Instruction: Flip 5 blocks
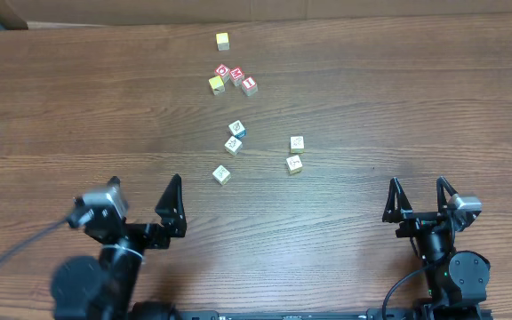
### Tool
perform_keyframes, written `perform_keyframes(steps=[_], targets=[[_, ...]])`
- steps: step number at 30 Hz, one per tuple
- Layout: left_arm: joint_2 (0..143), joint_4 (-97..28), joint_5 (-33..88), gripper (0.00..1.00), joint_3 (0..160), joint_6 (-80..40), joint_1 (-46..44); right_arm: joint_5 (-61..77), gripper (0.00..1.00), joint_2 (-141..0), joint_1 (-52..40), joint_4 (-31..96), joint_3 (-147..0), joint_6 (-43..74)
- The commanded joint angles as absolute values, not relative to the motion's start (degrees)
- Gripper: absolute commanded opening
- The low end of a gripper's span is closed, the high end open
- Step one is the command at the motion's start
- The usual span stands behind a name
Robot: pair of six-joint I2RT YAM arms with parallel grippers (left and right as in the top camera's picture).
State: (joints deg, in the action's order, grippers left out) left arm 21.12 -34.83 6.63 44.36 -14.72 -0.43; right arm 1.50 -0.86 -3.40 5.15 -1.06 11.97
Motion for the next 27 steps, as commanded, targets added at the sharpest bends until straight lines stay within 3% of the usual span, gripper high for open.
perform_keyframes(steps=[1, 9, 16, 17, 19, 20, 27], targets=[[33.6, -42.0, 10.9, 1.0, 59.6, -10.6, -0.9, 1.6, 1.0, -0.4, -3.1, 4.8, -0.5, 12.0], [63.0, -72.4, 17.9, 1.0, 96.3, -7.7, -0.9, 1.6, 1.0, -0.4, -3.1, 4.8, -0.5, 11.9], [76.2, -79.2, 18.1, 1.0, 104.3, -8.8, -0.9, 1.6, 1.0, -0.4, -3.1, 4.8, -0.5, 12.0], [77.7, -79.6, 17.9, 0.81, 104.3, -8.8, -0.9, 1.6, 1.0, -0.4, -3.1, 4.8, -0.5, 11.9], [80.0, -80.3, 17.9, 0.17, 104.2, -8.8, -0.9, 1.6, 1.0, -0.4, -3.1, 4.8, -0.5, 11.9], [81.1, -80.8, 18.0, 0.04, 104.2, -8.9, -0.9, 1.6, 1.0, -0.4, -3.1, 4.8, -0.5, 11.9], [89.0, -84.9, 17.8, 0.04, 104.2, -9.0, -0.9, 1.6, 1.0, -0.4, -3.1, 4.8, -0.5, 11.9]])
